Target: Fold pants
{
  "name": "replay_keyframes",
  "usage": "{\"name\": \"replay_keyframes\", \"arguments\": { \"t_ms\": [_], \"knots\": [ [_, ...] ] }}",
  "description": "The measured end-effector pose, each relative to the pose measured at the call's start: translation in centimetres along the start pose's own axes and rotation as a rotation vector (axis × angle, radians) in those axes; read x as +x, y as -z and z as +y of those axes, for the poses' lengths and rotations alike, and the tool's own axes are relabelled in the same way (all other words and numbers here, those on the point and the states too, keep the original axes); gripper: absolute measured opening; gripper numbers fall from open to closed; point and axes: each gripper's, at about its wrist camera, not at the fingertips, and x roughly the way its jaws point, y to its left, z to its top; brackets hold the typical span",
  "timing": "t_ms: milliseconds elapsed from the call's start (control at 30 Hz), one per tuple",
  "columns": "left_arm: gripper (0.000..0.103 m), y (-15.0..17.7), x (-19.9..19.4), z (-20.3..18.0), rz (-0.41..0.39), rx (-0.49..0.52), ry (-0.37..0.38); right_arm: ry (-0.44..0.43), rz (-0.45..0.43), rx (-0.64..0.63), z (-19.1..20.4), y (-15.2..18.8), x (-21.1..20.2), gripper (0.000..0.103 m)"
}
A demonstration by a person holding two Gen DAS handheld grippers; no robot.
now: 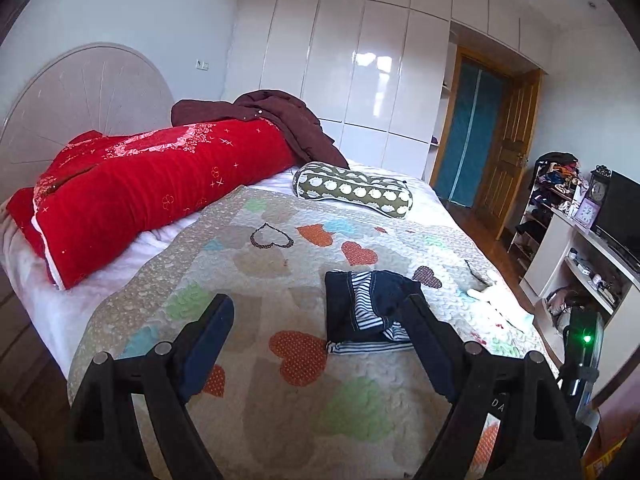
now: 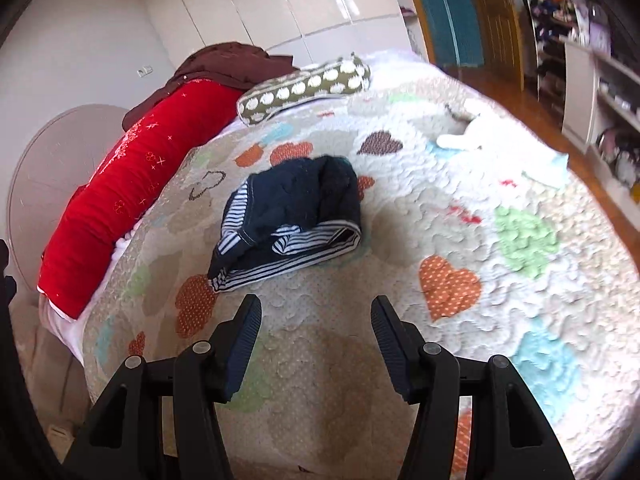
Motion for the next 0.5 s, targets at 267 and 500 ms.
{"name": "replay_keyframes", "arguments": {
  "t_ms": [267,500],
  "knots": [
    [0.099,-0.9,-0.3,-0.1,0.013,0.035,-0.011,0.073,-0.058,-0.073,1.5,1.6,-2.5,0.067],
    [0.103,-1.3,-3.2,-0.9,-0.092,0.061,-0.048,0.073,-0.053,-0.082,2.1,2.3,-3.0,0.067]
  ]
}}
